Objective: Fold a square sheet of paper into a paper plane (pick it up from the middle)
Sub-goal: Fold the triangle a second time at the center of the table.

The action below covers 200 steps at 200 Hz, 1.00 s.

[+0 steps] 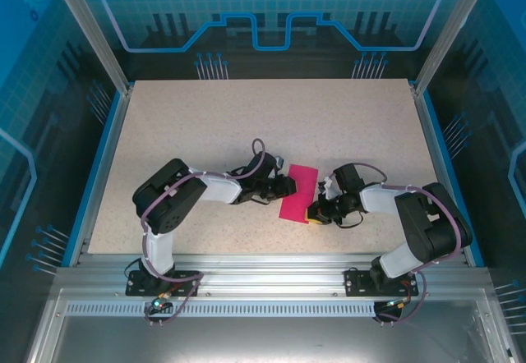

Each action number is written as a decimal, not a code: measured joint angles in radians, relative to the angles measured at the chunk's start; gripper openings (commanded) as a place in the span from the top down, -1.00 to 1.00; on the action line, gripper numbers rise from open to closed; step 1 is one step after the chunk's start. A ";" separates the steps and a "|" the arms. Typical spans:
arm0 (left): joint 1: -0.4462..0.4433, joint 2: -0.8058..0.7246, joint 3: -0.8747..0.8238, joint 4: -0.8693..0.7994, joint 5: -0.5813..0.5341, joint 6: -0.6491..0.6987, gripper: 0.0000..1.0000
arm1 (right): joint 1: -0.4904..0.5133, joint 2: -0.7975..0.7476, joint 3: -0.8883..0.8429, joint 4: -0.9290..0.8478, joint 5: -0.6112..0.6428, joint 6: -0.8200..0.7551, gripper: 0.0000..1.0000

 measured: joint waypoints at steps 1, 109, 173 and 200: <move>0.000 0.000 0.000 0.000 0.000 0.000 0.38 | 0.000 0.000 0.000 0.000 0.000 0.000 0.92; 0.039 -0.134 -0.018 -0.083 -0.039 0.031 0.32 | 0.000 0.002 0.003 -0.004 -0.003 -0.005 0.87; -0.037 -0.076 0.064 -0.106 0.029 0.051 0.43 | 0.001 0.002 0.014 -0.023 0.002 -0.020 0.85; -0.036 -0.037 0.067 -0.117 0.030 0.051 0.44 | 0.008 -0.004 0.021 -0.038 0.016 -0.031 0.82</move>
